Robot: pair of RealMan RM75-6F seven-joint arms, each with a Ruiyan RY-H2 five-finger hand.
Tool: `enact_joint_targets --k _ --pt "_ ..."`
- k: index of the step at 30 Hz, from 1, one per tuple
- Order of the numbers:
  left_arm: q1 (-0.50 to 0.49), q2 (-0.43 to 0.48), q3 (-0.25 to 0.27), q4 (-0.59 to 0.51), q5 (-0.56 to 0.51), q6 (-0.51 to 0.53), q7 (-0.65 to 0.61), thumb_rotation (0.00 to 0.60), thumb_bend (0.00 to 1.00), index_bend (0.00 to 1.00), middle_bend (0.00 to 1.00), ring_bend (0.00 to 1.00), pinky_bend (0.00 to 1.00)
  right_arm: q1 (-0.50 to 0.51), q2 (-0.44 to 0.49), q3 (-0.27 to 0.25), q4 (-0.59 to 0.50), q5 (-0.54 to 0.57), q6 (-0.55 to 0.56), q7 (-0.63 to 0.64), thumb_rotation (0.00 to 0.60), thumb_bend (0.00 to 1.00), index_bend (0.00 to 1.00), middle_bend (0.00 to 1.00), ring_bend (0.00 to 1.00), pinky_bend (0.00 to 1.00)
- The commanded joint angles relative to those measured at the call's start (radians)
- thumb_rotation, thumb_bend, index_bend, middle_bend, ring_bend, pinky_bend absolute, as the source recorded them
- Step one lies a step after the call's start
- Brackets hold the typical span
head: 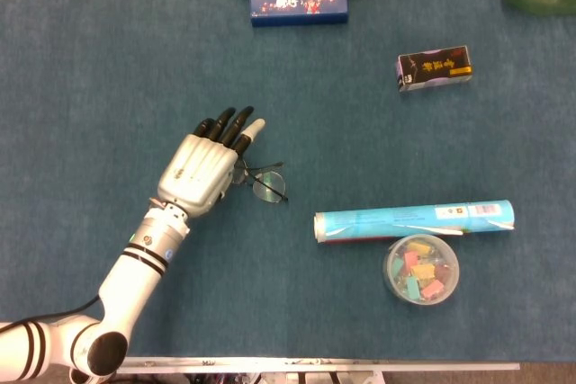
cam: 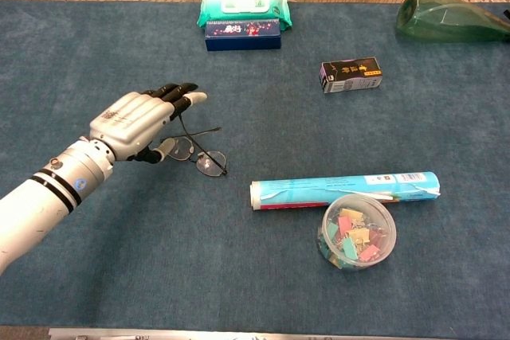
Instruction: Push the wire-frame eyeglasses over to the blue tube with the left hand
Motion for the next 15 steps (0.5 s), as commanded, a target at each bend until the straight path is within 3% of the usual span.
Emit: enact_joint_targets --k 1,15 --pt "0.003 0.005 0.0 -0.004 -0.003 0.003 0.001 0.6 0.49 0.0 0.0 0.0 0.16 0.001 -0.001 -0.001 0.0 0.0 -0.002 -0.002 0.6 0.17 0.55 0.46 0.43 0.53" --pt "0.02 0.052 -0.008 -0.037 0.003 0.05 0.021 0.6 0.49 0.0 0.0 0.0 0.16 0.002 -0.001 0.001 0.001 0.005 -0.005 0.001 0.6 0.17 0.55 0.46 0.43 0.53"
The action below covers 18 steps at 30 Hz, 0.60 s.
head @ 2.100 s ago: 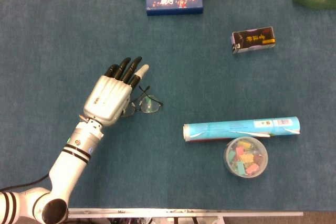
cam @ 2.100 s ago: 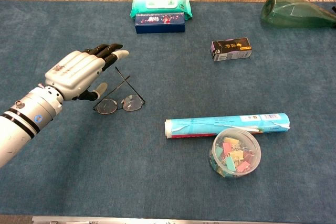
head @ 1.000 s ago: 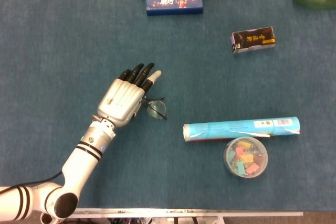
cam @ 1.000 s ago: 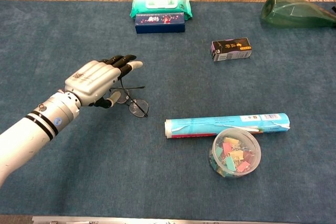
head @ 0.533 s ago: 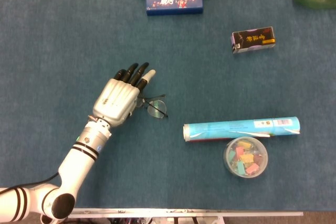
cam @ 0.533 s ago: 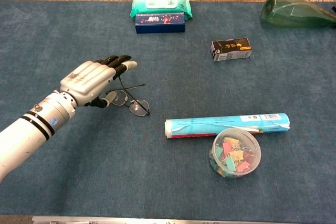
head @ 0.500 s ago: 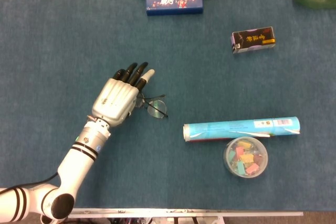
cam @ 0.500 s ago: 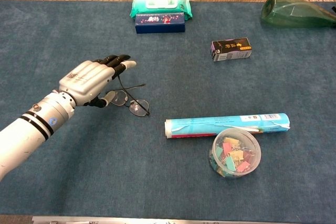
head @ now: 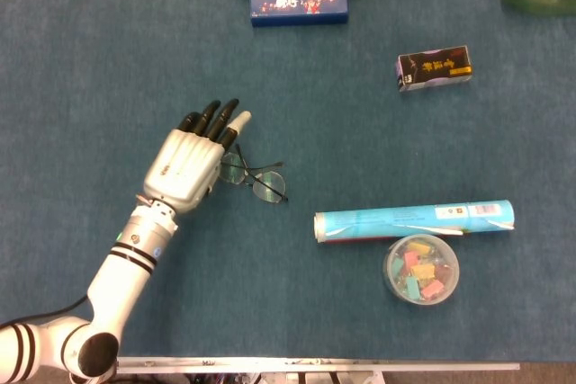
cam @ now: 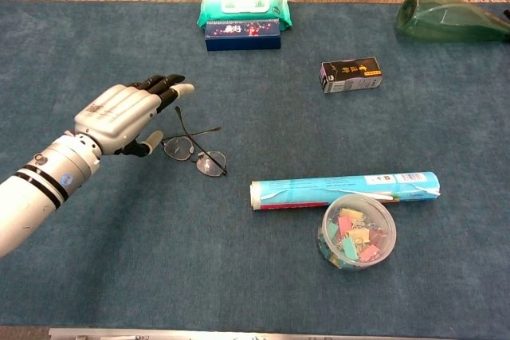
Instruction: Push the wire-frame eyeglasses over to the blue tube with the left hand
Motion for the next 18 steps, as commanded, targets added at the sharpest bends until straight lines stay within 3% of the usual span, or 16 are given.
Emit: enact_joint_targets --k 1,10,18 --pt "0.007 0.021 -0.009 -0.019 0.001 0.022 0.01 0.6 0.49 0.0 0.0 0.0 0.16 0.0 0.0 -0.001 -0.001 -0.001 0.0 0.0 0.6 0.17 0.55 0.46 0.43 0.53" --pt "0.034 0.094 -0.033 -0.11 0.029 0.111 0.04 0.6 0.49 0.0 0.0 0.0 0.16 -0.002 0.001 -0.003 -0.006 -0.008 0.005 -0.003 0.6 0.17 0.55 0.46 0.43 0.53" --pt "0.052 0.111 -0.049 -0.177 0.095 0.179 0.02 0.6 0.37 0.0 0.0 0.0 0.16 -0.003 0.001 -0.004 -0.008 -0.01 0.006 -0.006 0.6 0.17 0.55 0.46 0.43 0.53"
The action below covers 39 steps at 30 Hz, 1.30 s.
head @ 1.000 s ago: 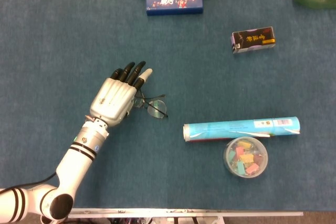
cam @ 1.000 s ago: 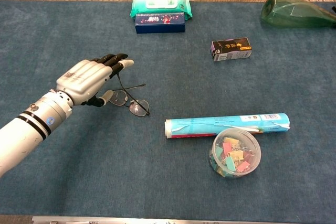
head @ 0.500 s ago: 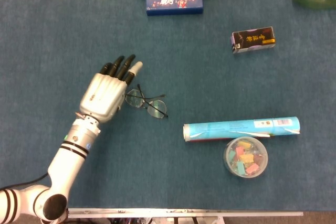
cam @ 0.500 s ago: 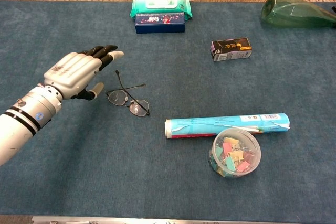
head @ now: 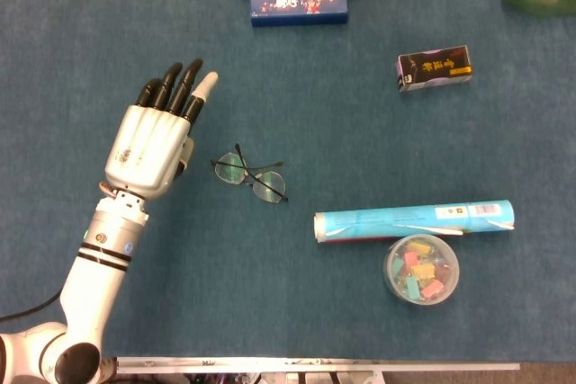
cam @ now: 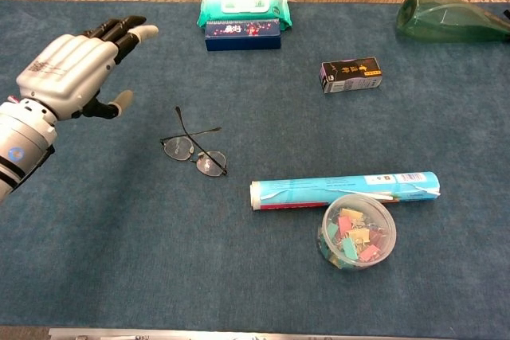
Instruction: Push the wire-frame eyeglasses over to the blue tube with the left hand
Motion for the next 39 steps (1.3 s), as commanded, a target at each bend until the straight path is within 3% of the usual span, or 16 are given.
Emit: enact_joint_targets --k 1,6,11,23,39 --pt "0.007 -0.002 0.0 -0.018 0.033 0.015 -0.015 0.6 0.35 0.0 0.0 0.0 0.16 0.0 0.0 0.0 0.0 -0.001 0.001 0.0 0.6 0.17 0.55 0.46 0.43 0.53" --pt "0.004 -0.015 0.007 -0.023 0.051 -0.004 -0.04 0.6 0.24 0.0 0.0 0.0 0.16 -0.001 0.001 0.0 -0.001 -0.003 0.004 0.001 0.6 0.17 0.55 0.46 0.43 0.53" --pt "-0.006 -0.036 0.005 -0.003 0.043 -0.028 -0.045 0.6 0.19 0.0 0.0 0.0 0.17 -0.001 0.001 0.0 0.0 -0.005 0.006 0.002 0.6 0.17 0.55 0.46 0.43 0.53" --pt "-0.039 -0.141 -0.058 0.128 0.02 -0.061 -0.146 0.6 0.18 0.0 0.0 0.0 0.17 0.001 0.001 0.001 0.003 0.001 0.0 0.005 0.6 0.17 0.55 0.46 0.43 0.53" --pt "-0.038 -0.171 -0.054 0.215 0.0 -0.089 -0.204 0.6 0.17 0.0 0.0 0.0 0.17 0.001 0.0 0.002 0.003 0.005 -0.003 0.004 0.6 0.17 0.55 0.46 0.43 0.53"
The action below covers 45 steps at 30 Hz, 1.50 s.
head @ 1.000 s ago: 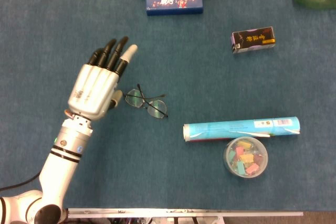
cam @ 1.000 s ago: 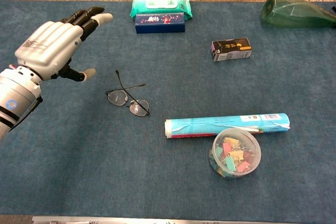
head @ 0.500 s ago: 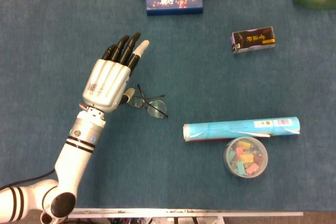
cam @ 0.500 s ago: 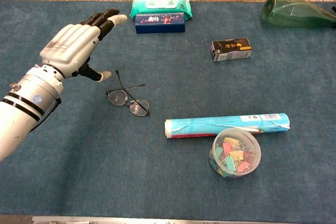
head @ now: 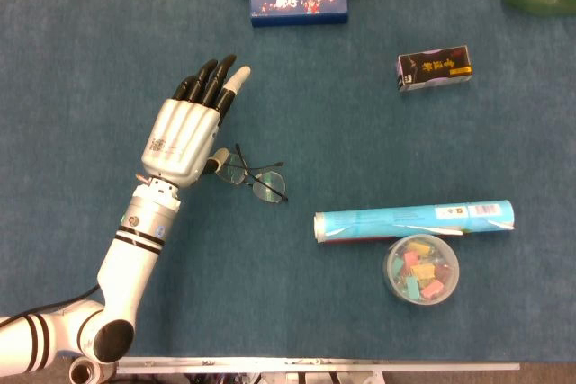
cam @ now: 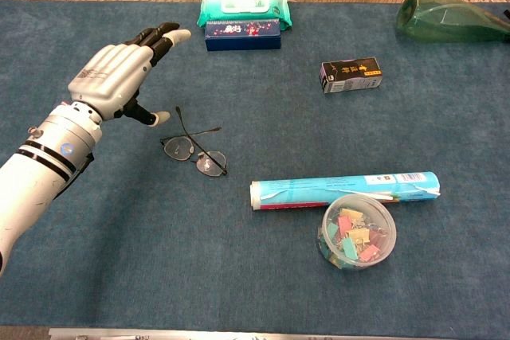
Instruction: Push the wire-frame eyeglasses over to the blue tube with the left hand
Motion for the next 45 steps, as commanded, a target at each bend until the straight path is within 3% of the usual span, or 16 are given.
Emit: enact_joint_targets --k 1,13,23,32,45 --pt "0.002 -0.005 0.005 0.008 -0.001 -0.003 -0.005 0.6 0.17 0.0 0.0 0.0 0.17 0.0 0.0 0.0 0.001 0.001 0.0 0.001 0.6 0.17 0.55 0.46 0.43 0.53" --pt "0.003 -0.017 0.004 0.033 0.002 -0.007 -0.021 0.6 0.17 0.0 0.0 0.0 0.17 -0.001 0.003 0.003 0.0 0.004 0.002 0.005 0.6 0.17 0.55 0.47 0.43 0.53" --pt "0.009 0.037 -0.014 -0.068 0.048 0.054 0.04 0.6 0.17 0.0 0.0 0.0 0.17 -0.001 0.001 0.0 0.0 -0.005 0.005 0.004 0.6 0.17 0.55 0.48 0.43 0.53" --pt "0.017 0.039 0.012 -0.136 0.108 0.083 0.054 0.6 0.17 0.0 0.0 0.0 0.17 -0.001 0.0 -0.001 -0.003 -0.005 0.004 0.0 0.6 0.17 0.55 0.48 0.43 0.53" --pt "0.007 -0.025 0.0 -0.023 0.063 0.025 -0.028 0.6 0.11 0.0 0.0 0.0 0.17 -0.004 0.005 0.001 -0.003 -0.005 0.01 0.005 0.6 0.17 0.55 0.48 0.43 0.53"
